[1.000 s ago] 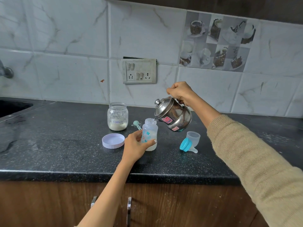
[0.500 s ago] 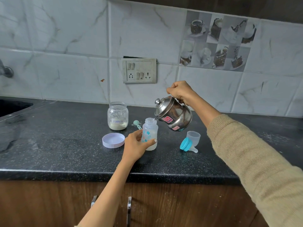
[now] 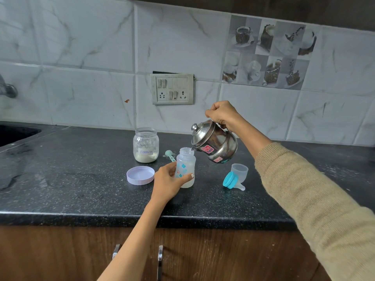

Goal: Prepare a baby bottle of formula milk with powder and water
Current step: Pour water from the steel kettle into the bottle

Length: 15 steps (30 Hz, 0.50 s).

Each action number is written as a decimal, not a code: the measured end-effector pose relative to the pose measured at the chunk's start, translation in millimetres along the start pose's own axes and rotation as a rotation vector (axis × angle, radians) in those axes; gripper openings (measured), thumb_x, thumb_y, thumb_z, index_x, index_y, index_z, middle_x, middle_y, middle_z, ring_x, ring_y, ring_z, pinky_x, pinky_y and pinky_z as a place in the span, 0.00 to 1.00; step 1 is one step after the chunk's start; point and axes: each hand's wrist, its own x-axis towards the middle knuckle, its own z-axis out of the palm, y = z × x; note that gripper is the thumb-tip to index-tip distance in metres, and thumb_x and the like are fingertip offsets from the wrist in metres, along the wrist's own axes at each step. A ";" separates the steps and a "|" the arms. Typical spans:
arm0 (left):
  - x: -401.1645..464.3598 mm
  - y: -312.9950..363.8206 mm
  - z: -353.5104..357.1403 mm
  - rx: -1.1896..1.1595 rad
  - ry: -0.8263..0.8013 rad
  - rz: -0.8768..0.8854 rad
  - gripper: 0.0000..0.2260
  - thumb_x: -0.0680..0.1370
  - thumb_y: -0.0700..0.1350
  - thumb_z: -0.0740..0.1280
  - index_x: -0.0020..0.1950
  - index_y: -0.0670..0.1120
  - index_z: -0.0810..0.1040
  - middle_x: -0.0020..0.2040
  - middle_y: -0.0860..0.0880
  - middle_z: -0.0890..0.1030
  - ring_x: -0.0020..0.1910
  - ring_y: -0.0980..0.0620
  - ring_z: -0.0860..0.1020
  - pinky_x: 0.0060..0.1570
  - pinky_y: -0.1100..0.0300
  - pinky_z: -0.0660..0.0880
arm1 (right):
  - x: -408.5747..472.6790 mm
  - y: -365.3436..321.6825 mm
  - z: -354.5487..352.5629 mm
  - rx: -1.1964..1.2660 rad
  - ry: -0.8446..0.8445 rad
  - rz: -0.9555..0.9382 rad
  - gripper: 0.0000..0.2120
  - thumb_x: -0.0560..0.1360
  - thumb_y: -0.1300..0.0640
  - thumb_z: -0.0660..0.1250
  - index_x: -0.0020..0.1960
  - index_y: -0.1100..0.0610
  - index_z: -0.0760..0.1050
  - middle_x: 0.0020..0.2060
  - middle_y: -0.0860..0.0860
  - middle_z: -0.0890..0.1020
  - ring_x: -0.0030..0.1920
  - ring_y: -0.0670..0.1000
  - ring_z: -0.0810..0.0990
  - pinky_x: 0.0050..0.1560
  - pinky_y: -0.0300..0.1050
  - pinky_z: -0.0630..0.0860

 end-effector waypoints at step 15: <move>-0.9 0.2 0.0 -0.016 -0.003 0.012 0.18 0.67 0.45 0.77 0.56 0.47 0.82 0.50 0.51 0.85 0.47 0.60 0.82 0.51 0.63 0.78 | 2.0 1.7 2.4 0.011 0.014 -0.010 0.13 0.73 0.60 0.65 0.31 0.54 0.67 0.28 0.48 0.71 0.27 0.46 0.66 0.25 0.39 0.61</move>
